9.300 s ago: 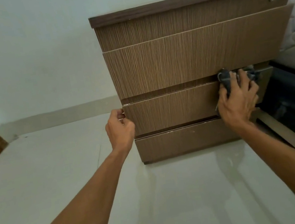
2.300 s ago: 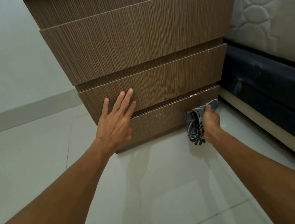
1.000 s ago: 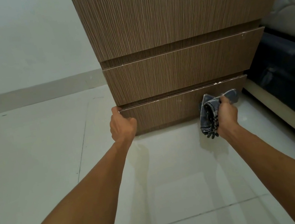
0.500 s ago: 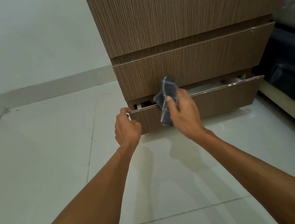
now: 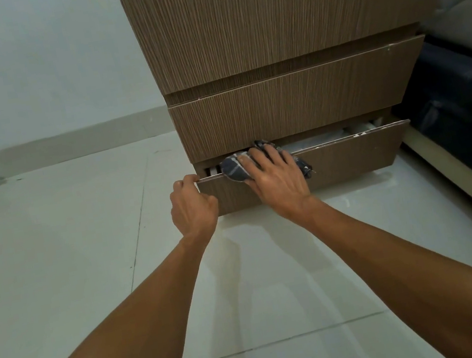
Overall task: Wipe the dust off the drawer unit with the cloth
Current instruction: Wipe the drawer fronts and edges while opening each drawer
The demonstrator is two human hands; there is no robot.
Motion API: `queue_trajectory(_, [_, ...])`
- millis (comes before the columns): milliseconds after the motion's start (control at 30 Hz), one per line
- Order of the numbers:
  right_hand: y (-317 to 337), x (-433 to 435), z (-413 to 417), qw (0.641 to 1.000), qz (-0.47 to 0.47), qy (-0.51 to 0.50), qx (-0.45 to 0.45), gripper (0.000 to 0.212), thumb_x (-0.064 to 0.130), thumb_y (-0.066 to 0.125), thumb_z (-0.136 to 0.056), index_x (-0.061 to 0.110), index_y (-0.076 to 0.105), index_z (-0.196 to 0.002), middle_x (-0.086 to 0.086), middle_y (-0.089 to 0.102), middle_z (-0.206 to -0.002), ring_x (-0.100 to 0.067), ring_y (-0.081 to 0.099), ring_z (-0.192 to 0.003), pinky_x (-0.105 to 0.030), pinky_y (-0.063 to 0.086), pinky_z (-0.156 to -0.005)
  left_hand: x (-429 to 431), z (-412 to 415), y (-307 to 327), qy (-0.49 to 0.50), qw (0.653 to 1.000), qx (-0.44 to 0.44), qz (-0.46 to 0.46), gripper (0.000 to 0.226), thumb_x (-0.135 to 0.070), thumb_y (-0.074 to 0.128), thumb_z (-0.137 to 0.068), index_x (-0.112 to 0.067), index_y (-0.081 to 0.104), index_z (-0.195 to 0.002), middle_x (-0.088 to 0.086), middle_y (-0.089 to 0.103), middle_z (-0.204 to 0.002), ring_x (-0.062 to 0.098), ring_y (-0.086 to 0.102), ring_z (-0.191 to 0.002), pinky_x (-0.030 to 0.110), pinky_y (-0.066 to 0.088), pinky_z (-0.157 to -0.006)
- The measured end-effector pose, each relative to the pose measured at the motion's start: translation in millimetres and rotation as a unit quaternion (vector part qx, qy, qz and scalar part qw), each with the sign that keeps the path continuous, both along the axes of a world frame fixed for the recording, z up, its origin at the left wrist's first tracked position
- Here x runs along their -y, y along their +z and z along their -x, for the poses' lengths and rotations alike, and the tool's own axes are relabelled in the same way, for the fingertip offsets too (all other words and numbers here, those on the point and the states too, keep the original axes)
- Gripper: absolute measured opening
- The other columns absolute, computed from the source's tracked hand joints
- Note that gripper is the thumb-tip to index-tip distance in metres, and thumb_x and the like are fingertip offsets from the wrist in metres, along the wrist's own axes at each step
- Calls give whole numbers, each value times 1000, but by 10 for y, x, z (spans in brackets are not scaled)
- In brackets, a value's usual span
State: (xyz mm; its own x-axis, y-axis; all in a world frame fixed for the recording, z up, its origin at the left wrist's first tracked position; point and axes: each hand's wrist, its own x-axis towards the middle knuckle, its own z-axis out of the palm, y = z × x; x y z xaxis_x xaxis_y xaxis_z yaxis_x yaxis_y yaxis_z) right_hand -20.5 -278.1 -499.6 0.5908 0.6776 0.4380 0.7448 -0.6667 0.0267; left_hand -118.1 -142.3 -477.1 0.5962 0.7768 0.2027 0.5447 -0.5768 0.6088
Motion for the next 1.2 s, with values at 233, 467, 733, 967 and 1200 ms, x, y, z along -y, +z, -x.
queue_trajectory(233, [0,792,-393,997,20,-78,11,54,35,58,-96,16,43,-144,-14,49,-143,-39,43,-134,-53,41,-104,232,-41,-107,-158,950,-46,-264,54,-4,65,-73,-11,57,-126,10,58,-127,28,50,-121,45,32,-104])
queue_trajectory(467, [-21,1448,-727,986,42,-158,-32,72,20,69,-89,16,32,-150,-17,38,-150,-44,37,-135,-55,48,-100,446,-219,-62,-200,934,-59,-291,49,-8,65,-73,-11,60,-121,9,61,-110,29,57,-104,43,41,-93])
queue_trajectory(733, [92,1988,-962,961,36,-258,-88,85,9,69,-86,22,19,-153,-14,21,-155,-42,37,-128,-52,51,-95,484,-246,13,-191,941,-74,-268,41,-12,60,-78,-10,62,-118,12,61,-109,33,56,-100,47,41,-91])
queue_trajectory(967, [160,2143,-976,933,-36,-327,-145,81,5,67,-87,13,20,-153,-24,30,-147,-45,45,-122,-53,49,-92,481,-231,54,-195,942,-83,-261,41,-15,59,-79,-12,62,-120,10,62,-110,31,57,-101,47,39,-92])
queue_trajectory(1200, [305,1950,-716,935,-124,-316,-102,68,15,60,-93,16,26,-151,-21,33,-146,-39,46,-122,-47,50,-91,479,-262,24,-187,945,-76,-258,38,-14,60,-77,-11,64,-115,11,63,-105,32,58,-97,47,42,-89])
